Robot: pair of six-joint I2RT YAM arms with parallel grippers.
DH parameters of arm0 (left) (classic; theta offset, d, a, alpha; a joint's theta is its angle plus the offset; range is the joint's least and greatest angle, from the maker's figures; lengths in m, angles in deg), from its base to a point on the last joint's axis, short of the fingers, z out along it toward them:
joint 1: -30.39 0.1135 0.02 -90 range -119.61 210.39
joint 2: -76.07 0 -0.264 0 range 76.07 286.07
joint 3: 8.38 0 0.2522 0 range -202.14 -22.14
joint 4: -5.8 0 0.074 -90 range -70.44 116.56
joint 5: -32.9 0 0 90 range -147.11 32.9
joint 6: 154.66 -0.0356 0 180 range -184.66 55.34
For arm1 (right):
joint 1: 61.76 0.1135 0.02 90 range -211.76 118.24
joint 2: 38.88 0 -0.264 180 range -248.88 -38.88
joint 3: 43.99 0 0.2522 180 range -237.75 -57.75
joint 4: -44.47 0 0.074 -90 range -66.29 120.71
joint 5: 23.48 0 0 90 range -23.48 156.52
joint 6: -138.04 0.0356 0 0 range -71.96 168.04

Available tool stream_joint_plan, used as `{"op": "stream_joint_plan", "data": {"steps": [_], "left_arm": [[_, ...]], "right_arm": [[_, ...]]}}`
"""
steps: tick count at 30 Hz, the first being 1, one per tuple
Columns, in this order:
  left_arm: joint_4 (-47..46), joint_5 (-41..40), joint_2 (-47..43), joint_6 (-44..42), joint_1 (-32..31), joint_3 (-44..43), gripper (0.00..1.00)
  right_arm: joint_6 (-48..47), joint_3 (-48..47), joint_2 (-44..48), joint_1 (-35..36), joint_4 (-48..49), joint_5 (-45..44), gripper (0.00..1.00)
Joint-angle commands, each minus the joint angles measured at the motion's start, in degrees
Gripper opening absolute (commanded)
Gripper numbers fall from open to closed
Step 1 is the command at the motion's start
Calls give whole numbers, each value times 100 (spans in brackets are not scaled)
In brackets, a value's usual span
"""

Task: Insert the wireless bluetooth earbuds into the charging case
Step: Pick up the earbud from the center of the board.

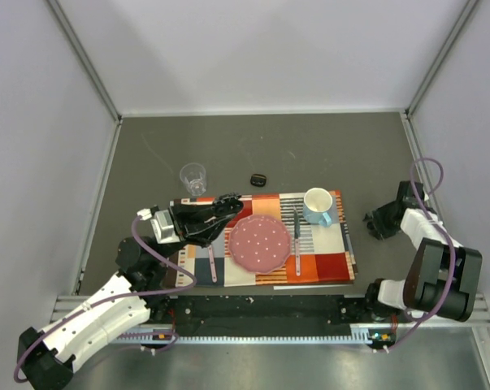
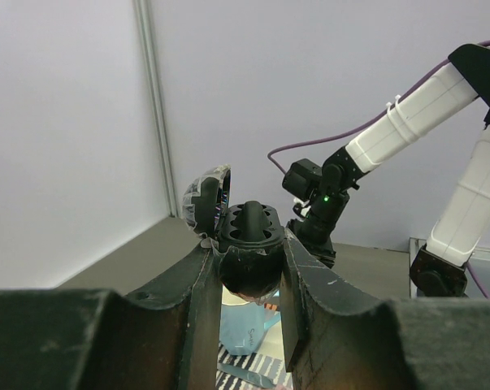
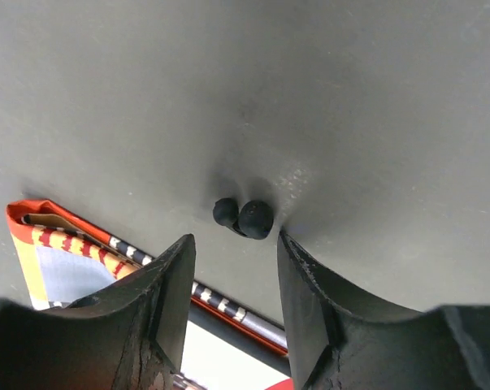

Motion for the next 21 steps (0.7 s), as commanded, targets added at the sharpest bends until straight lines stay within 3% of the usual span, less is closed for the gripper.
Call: {"op": "stream_joint_plan", "data": {"steps": [1, 12, 15, 21], "left_arm": [[-228, -64, -27, 81, -21, 20, 0], [-228, -37, 96, 108, -21, -59, 0], [-228, -11, 140, 134, -21, -77, 0], [-245, 24, 211, 169, -21, -103, 0]], "right_arm": [[118, 42, -51, -41, 363, -96, 43], [127, 244, -7, -207, 459, -377, 31], [66, 270, -7, -260, 503, -377, 23], [-154, 209, -235, -331, 688, -298, 22]]}}
